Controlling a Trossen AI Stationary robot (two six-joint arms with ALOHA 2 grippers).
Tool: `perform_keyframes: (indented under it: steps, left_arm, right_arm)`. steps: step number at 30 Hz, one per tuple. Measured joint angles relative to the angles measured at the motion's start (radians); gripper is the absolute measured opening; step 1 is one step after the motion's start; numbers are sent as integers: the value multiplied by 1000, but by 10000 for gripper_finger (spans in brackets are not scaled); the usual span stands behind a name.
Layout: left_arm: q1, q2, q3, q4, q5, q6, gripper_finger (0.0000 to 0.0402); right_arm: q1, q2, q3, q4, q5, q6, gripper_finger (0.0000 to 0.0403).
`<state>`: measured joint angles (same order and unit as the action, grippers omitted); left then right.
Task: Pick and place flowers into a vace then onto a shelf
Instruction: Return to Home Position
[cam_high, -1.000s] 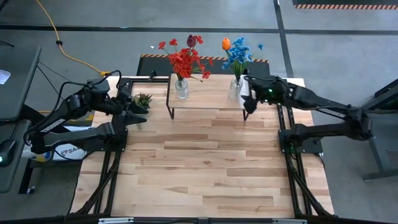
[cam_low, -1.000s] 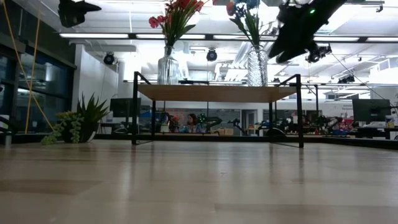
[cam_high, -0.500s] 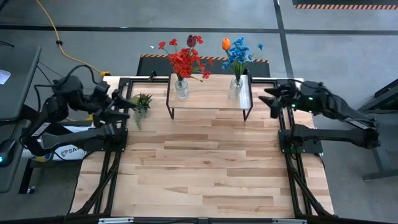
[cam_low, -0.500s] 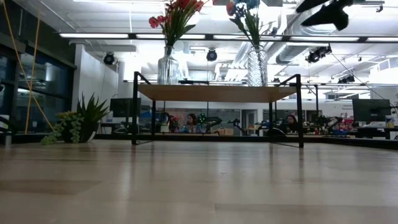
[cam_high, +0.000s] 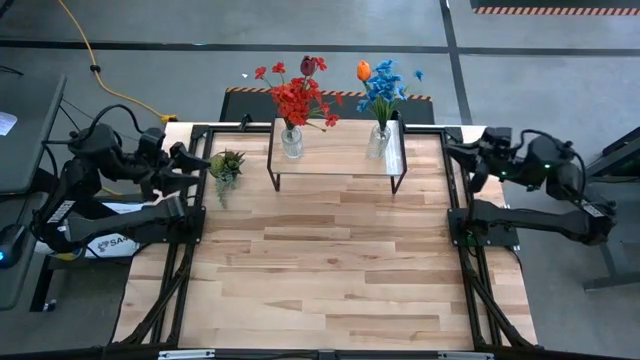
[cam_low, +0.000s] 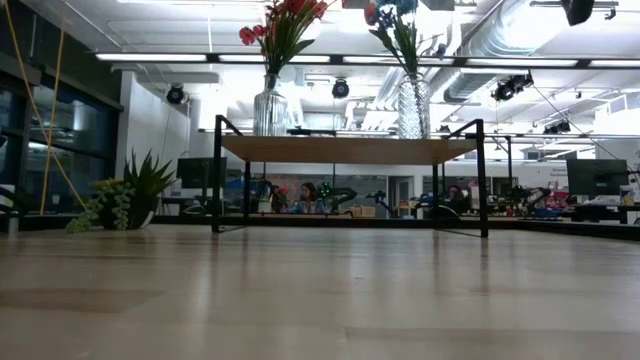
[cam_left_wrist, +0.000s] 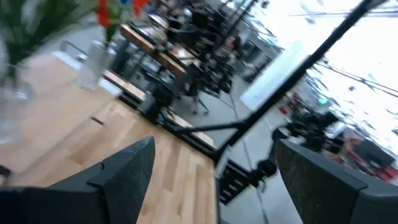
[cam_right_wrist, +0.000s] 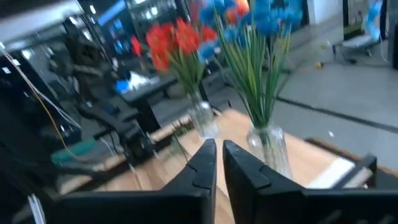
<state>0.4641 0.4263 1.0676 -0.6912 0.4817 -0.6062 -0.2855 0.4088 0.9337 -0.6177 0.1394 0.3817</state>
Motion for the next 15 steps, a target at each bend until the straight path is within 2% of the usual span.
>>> perform_keyframes:
  steps: [3,6,9,15]
  left_arm:
    - [0,-7,0,-32,-47,27,365]
    - [0,-59,1,-85,-103,33,365]
    - [0,-153,37,-139,-155,28,365]
    - [8,-354,125,-214,-258,-3,365]
  right_arm:
    - [0,-22,0,51,9,-9,29]
    - [0,-52,0,76,14,-20,22]
    - [0,-88,0,82,16,-23,5]
    - [0,-156,0,119,34,-23,7]
